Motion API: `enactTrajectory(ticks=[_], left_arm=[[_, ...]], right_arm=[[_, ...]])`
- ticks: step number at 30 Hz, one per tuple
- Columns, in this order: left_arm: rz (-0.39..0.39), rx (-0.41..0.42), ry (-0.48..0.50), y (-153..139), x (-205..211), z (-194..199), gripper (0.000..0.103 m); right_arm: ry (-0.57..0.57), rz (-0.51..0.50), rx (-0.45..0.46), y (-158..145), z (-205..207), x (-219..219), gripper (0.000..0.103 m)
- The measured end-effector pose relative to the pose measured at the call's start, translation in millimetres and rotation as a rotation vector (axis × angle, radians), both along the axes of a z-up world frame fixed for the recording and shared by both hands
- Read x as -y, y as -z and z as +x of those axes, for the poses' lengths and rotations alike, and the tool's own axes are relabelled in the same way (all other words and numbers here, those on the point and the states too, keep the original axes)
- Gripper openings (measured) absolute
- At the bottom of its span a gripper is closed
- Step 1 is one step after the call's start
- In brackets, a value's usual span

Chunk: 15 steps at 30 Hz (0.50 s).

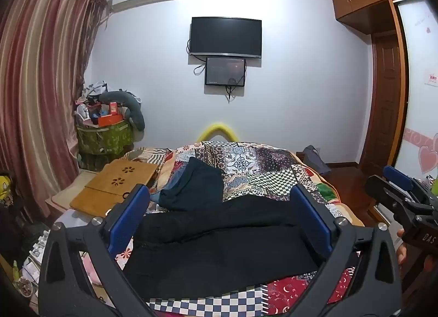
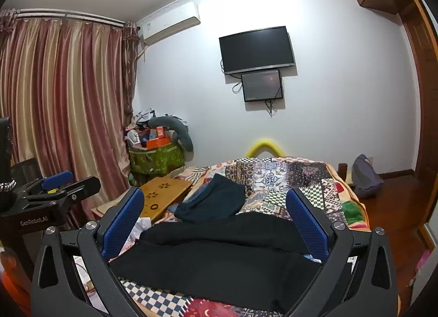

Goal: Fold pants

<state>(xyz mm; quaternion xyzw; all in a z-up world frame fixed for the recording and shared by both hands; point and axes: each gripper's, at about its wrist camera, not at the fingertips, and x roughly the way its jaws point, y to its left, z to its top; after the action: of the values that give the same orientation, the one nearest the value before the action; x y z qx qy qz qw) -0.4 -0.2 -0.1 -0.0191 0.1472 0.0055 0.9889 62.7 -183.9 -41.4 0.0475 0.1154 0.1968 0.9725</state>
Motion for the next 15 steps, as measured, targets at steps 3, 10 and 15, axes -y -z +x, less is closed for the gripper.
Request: enactTrajectory(ticks=[3,10,15], left_arm=[[-0.002,-0.017,0.003,0,1,1,0.103],[-0.031,-0.018,0.008,7,-4,0,0.103],[-0.040,-0.034,0.015,6,-7,9,0.103]], right_arm=[[0.000,0.005,-0.005,0,0,1,0.103],[0.015,-0.004,-0.003,5,7,4,0.103],[0.028,0.004,-0.011,11,7,14,0.103]])
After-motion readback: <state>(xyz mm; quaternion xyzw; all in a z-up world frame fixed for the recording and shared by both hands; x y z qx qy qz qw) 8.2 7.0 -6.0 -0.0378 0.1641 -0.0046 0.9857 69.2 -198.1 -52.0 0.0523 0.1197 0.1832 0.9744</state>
